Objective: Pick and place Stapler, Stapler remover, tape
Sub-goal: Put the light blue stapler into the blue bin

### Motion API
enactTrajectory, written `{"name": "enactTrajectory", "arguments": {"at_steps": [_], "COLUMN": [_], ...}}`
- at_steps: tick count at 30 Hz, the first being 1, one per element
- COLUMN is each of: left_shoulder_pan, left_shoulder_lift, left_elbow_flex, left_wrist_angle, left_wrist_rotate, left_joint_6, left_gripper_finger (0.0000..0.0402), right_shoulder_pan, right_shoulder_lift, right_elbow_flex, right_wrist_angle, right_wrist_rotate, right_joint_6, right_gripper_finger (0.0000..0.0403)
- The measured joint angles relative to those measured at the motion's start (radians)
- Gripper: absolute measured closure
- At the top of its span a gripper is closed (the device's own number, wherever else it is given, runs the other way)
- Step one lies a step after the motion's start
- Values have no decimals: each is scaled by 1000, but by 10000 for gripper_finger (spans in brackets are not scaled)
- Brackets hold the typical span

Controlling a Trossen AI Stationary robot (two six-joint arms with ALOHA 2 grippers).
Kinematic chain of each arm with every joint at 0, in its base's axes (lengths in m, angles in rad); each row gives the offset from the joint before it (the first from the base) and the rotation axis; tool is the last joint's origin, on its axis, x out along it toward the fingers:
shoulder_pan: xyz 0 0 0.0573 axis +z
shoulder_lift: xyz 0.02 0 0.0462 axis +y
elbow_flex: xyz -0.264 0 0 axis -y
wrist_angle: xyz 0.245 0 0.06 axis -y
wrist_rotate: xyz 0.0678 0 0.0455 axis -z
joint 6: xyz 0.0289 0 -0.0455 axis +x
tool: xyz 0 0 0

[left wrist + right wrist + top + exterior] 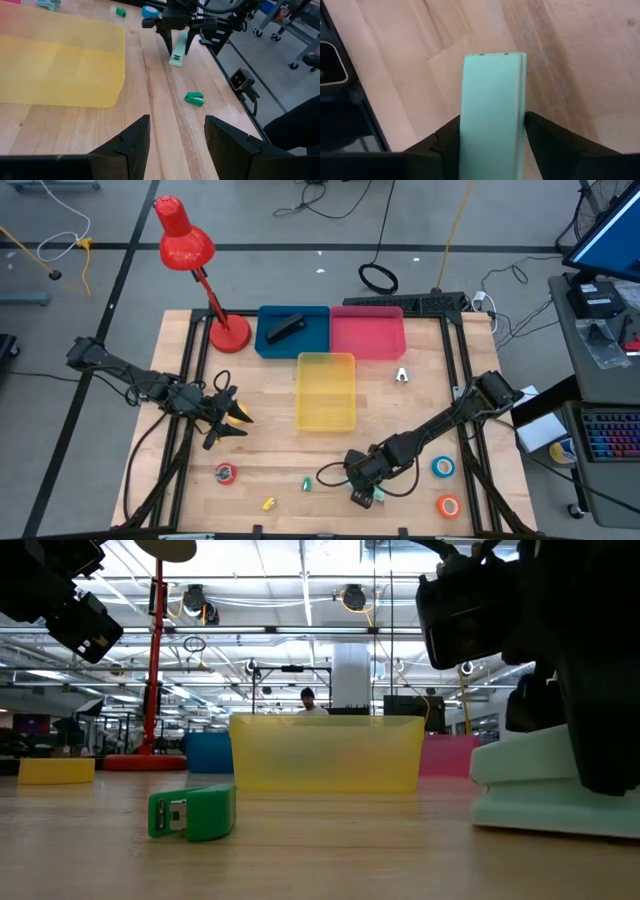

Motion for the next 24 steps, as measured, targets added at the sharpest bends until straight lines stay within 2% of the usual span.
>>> {"name": "enactTrajectory", "arguments": {"at_steps": [7,13,24], "left_shoulder_pan": [0,0,0], "left_shoulder_lift": [0,0,0], "left_elbow_flex": [0,0,0], "left_wrist_angle": [0,50,280], "left_wrist_rotate": [-1,-29,-58], "left_joint_6": [-12,-55,-80], "left_gripper_finger": [215,215,215], "right_shoulder_pan": [-14,-40,-100], "right_shoulder_lift": [-4,-24,-140], "right_elbow_flex": [1,-1,-2], "right_wrist_angle": [-8,-20,-29], "right_wrist_rotate": [-3,0,38], "right_joint_6": [-35,-55,-106], "right_gripper_finger": [289,290,290]}}
